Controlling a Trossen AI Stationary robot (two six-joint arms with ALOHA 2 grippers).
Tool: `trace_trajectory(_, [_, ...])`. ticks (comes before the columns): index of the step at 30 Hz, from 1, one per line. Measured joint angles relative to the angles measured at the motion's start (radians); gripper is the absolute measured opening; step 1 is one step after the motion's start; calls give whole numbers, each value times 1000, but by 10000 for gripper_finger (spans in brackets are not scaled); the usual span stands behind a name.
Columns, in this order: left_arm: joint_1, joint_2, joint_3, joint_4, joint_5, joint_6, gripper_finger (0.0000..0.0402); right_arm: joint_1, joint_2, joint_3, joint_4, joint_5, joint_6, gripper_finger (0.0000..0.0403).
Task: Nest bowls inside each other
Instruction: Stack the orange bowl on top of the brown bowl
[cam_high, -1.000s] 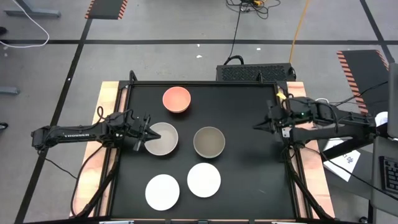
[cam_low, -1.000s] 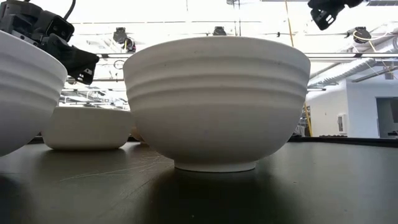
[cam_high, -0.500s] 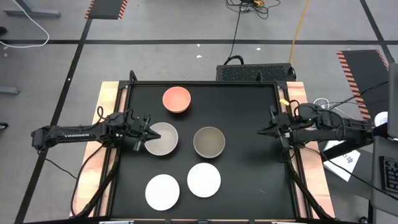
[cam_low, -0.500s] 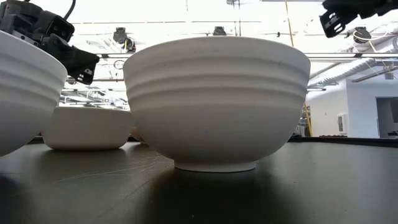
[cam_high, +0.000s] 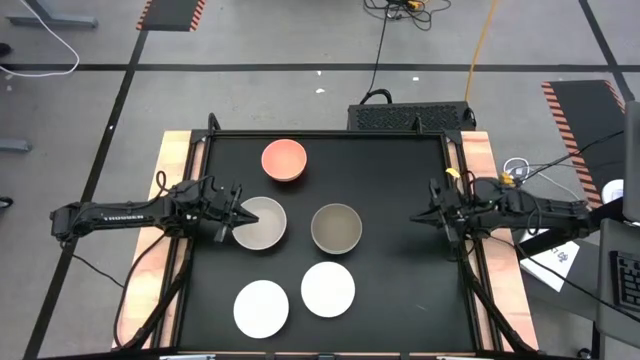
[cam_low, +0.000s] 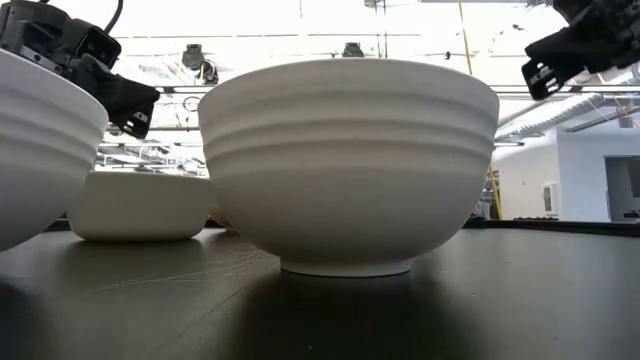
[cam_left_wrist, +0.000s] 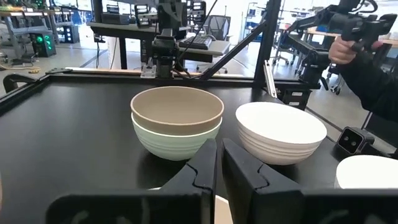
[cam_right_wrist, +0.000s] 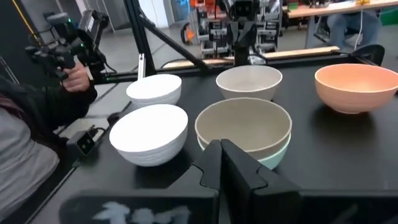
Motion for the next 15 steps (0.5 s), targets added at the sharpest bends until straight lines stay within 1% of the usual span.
trace_trajectory(5, [0,0,0,0,0,-6,24,0,-89,-98,65,2,72,0])
trace_trajectory(9, [0,0,0,0,0,-7,24,0,-153,-160,103,3,82,0])
trace_trajectory(13, [0,0,0,0,-3,-4,24,0,-159,-192,105,2,80,0])
trace_trajectory(15, [0,0,0,0,-25,-5,24,0,-158,-213,107,3,75,0])
